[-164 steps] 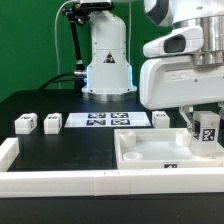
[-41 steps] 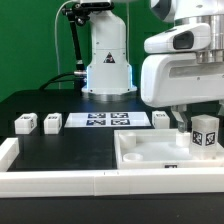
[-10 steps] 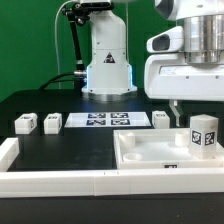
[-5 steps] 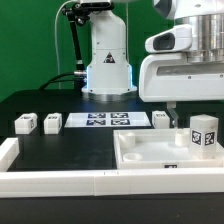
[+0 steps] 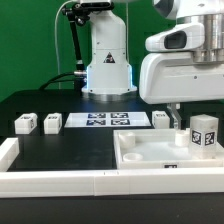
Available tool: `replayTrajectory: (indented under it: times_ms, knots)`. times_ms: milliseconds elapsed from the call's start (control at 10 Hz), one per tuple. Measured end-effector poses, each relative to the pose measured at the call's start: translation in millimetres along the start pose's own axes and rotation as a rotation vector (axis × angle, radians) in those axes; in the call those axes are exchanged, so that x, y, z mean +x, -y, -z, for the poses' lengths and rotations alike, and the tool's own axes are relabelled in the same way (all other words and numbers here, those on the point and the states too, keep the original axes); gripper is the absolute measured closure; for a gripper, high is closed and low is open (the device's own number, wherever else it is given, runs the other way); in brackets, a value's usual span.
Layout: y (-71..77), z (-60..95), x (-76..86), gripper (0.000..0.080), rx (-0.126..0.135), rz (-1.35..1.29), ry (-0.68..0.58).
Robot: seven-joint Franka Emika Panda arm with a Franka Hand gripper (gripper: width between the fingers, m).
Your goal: Assemble square table
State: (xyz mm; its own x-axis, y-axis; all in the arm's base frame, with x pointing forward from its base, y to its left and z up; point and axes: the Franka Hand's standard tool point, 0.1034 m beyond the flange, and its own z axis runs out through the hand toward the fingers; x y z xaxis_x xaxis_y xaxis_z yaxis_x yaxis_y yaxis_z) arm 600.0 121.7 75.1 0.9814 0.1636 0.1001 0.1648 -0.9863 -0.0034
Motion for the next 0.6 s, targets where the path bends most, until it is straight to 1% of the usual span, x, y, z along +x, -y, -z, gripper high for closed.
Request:
replayTrajectory:
  times_ms: [300, 400, 500, 600]
  knots:
    - [-4.3, 0.0, 0.2, 0.0151, -0.01, 0.184, 0.001]
    - [-3.7, 0.0, 0.3, 0.0315, -0.01, 0.184, 0.001]
    - [-3.6, 0.0, 0.3, 0.0315, -0.01, 0.177, 0.0]
    - [-3.6, 0.0, 0.3, 0.0511, -0.01, 0.175, 0.0]
